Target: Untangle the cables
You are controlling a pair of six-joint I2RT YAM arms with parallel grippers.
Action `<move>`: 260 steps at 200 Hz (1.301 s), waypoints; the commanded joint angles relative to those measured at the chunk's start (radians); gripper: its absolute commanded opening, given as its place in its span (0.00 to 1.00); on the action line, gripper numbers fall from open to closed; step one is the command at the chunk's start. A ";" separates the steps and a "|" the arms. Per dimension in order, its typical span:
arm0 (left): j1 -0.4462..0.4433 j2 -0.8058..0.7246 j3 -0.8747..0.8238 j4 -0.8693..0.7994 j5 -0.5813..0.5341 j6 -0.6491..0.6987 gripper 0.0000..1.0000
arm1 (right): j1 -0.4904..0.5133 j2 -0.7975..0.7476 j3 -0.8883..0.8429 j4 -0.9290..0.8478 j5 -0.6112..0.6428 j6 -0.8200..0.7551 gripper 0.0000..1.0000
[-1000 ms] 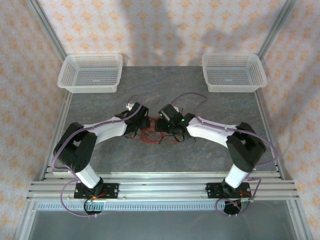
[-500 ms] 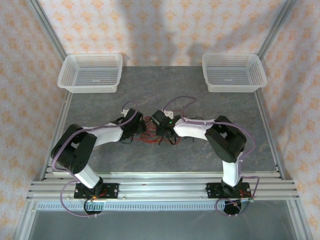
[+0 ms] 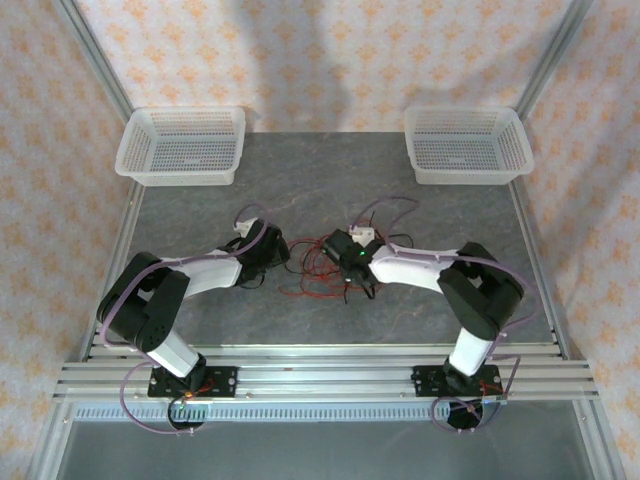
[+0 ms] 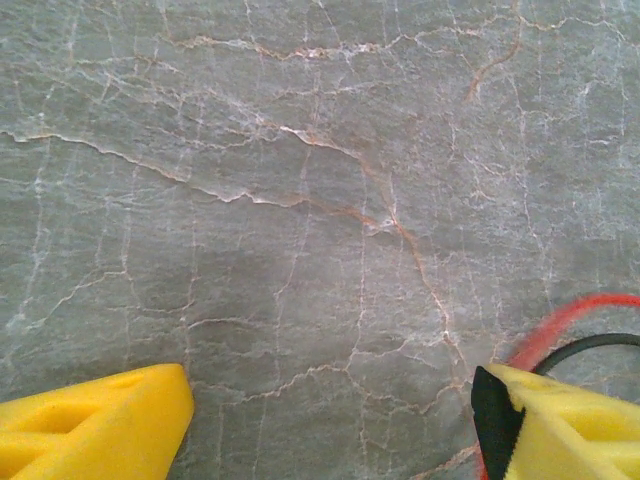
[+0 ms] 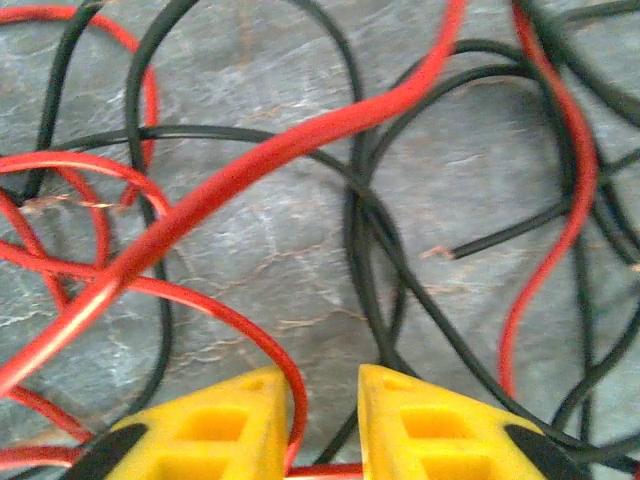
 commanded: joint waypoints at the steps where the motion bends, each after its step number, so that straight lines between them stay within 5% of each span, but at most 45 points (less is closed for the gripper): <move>1: 0.025 0.000 -0.048 -0.137 -0.110 -0.028 0.79 | -0.021 -0.072 -0.028 -0.050 0.051 0.009 0.30; 84: 0.000 -0.228 0.031 -0.240 -0.095 0.065 0.81 | -0.122 -0.302 -0.062 0.019 -0.144 -0.049 0.44; 145: -0.084 -0.256 0.108 -0.267 -0.080 0.080 0.82 | -0.206 -0.375 -0.029 0.039 -0.239 -0.098 0.47; 209: -0.145 -0.254 0.091 -0.149 -0.024 0.103 0.81 | -0.243 -0.301 -0.125 0.332 -0.454 0.209 0.48; 260: -0.155 -0.253 0.067 -0.125 -0.009 0.107 0.81 | -0.243 -0.194 -0.144 0.431 -0.467 0.310 0.49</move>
